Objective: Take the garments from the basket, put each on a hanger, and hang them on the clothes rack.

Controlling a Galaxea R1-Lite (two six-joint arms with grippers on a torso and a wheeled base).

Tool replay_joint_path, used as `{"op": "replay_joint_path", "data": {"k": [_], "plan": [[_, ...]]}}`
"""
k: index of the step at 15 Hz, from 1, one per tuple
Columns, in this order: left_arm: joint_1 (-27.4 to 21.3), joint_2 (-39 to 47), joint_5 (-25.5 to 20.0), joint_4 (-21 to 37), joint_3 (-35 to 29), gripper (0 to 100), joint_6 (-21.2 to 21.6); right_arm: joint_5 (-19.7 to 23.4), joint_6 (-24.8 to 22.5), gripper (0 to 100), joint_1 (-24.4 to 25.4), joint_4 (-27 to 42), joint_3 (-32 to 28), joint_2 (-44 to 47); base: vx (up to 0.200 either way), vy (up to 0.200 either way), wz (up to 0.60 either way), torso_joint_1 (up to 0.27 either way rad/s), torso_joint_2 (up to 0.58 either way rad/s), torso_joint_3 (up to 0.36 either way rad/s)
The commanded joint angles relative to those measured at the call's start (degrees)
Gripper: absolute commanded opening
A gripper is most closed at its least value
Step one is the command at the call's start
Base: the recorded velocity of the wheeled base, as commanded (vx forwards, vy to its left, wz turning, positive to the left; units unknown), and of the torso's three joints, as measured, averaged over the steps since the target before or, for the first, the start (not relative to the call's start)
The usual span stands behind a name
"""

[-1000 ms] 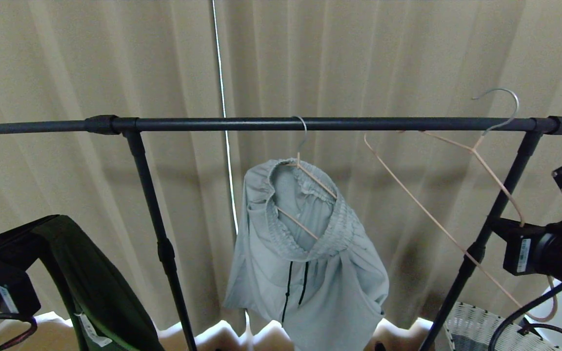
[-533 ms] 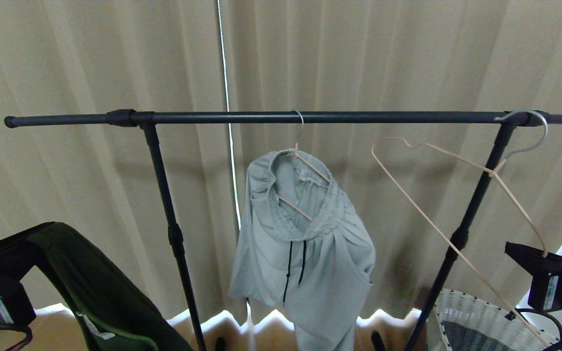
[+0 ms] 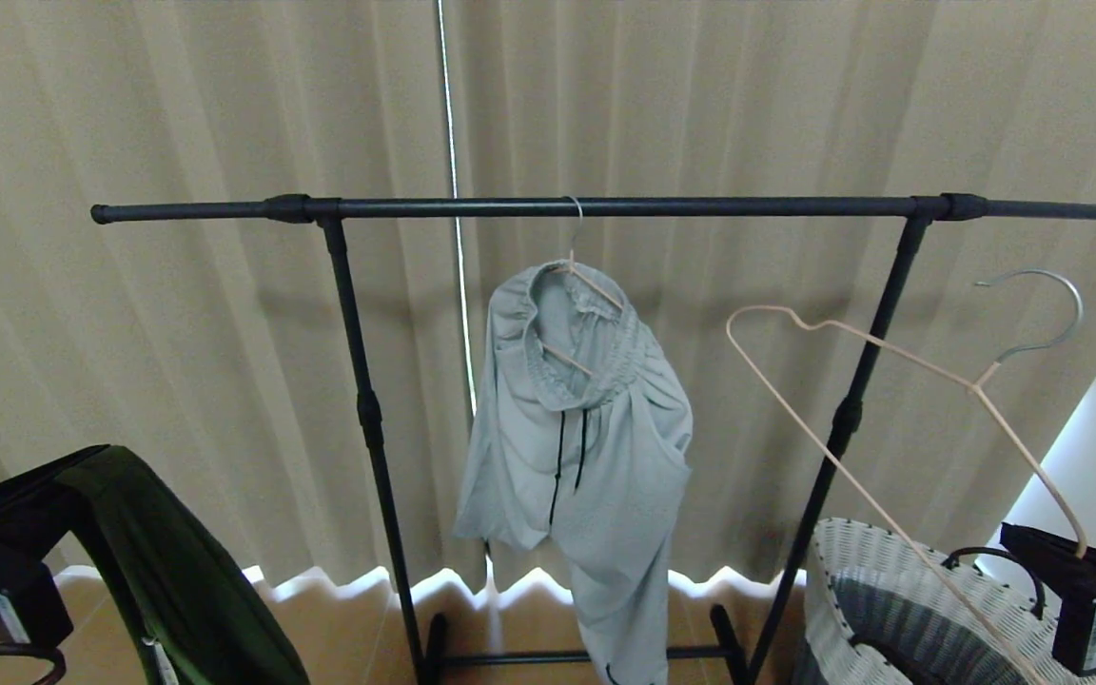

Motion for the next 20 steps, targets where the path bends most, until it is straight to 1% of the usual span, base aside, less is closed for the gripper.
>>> {"op": "replay_joint_path", "data": {"k": [1,4,6,8,9,11,12,13,14,16,17,18,19,20], "plan": [[0.0,-0.22,-0.08,-0.09,-0.16,0,-0.25,0.05,0.17,0,0.03,0.04,1.22,-2.99,-0.2,0.0,0.0,-0.002,0.0,0.002],[0.0,-0.22,-0.08,-0.01,0.1,0,-0.07,0.14,0.53,0,0.03,-0.05,1.84,-4.48,0.0,0.0,0.0,0.0,0.0,0.0],[0.0,0.13,-0.08,0.08,-0.16,0,-0.07,1.46,0.53,0,0.03,-0.4,3.51,-4.57,0.0,0.0,0.0,0.0,0.0,0.0],[0.0,0.22,0.18,0.79,-0.42,0,-0.16,1.98,0.53,0,0.03,-0.4,3.24,-4.84,0.0,0.0,0.0,0.0,0.0,0.0],[0.09,0.4,0.27,2.63,-0.6,0,-0.16,2.07,0.44,0,0.38,-0.4,3.16,-4.92,0.0,0.0,0.0,0.0,0.0,0.0],[0.0,2.24,0.18,8.52,-4.03,0,-0.16,2.42,0.61,0,2.14,-0.49,3.24,-5.1,0.0,0.0,0.0,0.0,0.0,0.0],[-0.09,4.53,0.18,12.04,-7.72,0,-0.42,4.0,0.79,0,3.9,-0.4,3.33,-6.15,0.0,0.0,0.0,0.0,0.0,0.0],[-0.09,5.93,0.18,13.53,-10.18,0,-0.86,5.32,1.05,0,4.95,-0.4,3.42,-7.38,0.0,0.0,0.0,0.0,0.0,0.0],[-0.26,8.66,0.18,14.41,-13.08,0,-1.92,7.87,2.11,0,7.15,-0.23,3.42,-9.05,0.0,0.0,0.0,0.0,0.0,0.0],[-0.62,12.17,0.27,14.41,-16.33,0,-3.06,10.16,2.64,0,10.14,0.21,2.54,-9.14,0.0,0.0,0.0,0.0,0.0,0.0],[-0.62,12.17,0.27,14.41,-16.33,0,-3.06,10.16,2.64,0,10.14,0.21,2.54,-9.14,0.0,0.0,0.0,0.0,0.0,0.0],[-1.93,17.62,1.06,14.41,-21.08,0,-6.4,11.39,2.99,0,18.49,1.62,-2.03,-6.68,0.0,0.0,0.0,0.0,0.0,0.0],[-2.37,19.29,2.03,14.41,-22.75,0,-7.28,11.39,3.07,0,20.51,2.67,-3.7,-5.1,0.0,0.0,0.0,0.0,0.0,0.0],[-3.34,21.67,3.52,14.41,-24.59,0,-8.25,11.48,4.48,0,21.83,2.94,-5.19,-1.85,0.0,0.0,0.0,0.0,0.0,0.0]]}}
